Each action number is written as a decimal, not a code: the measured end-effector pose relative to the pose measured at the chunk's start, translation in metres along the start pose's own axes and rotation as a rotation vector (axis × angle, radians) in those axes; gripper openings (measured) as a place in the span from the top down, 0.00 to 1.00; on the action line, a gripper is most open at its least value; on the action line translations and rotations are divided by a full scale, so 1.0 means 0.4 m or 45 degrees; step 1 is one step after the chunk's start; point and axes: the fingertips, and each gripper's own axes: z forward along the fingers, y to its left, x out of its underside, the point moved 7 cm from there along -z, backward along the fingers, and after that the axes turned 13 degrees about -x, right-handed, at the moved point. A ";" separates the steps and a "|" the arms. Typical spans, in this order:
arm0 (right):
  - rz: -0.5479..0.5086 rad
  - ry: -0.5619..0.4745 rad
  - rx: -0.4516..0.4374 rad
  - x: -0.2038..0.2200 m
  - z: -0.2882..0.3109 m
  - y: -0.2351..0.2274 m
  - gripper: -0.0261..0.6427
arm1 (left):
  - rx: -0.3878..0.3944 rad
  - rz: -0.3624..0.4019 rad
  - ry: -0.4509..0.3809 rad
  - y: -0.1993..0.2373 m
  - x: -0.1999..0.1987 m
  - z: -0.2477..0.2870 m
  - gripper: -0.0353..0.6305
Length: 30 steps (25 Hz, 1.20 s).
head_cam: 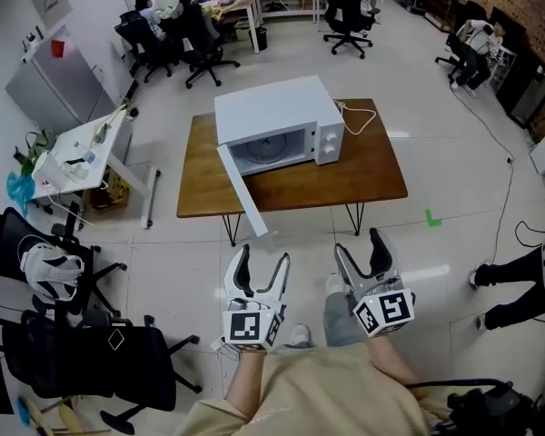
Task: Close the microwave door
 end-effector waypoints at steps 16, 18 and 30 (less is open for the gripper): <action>-0.010 0.057 -0.187 0.057 0.229 -0.577 0.46 | -0.189 0.189 -0.008 -0.199 0.089 0.491 0.45; 0.004 0.076 -0.200 0.071 0.239 -0.638 0.46 | -0.222 0.190 0.008 -0.224 0.103 0.524 0.45; 0.172 0.125 -0.238 0.186 0.407 -0.836 0.46 | -0.322 0.206 0.296 -0.077 0.216 0.628 0.51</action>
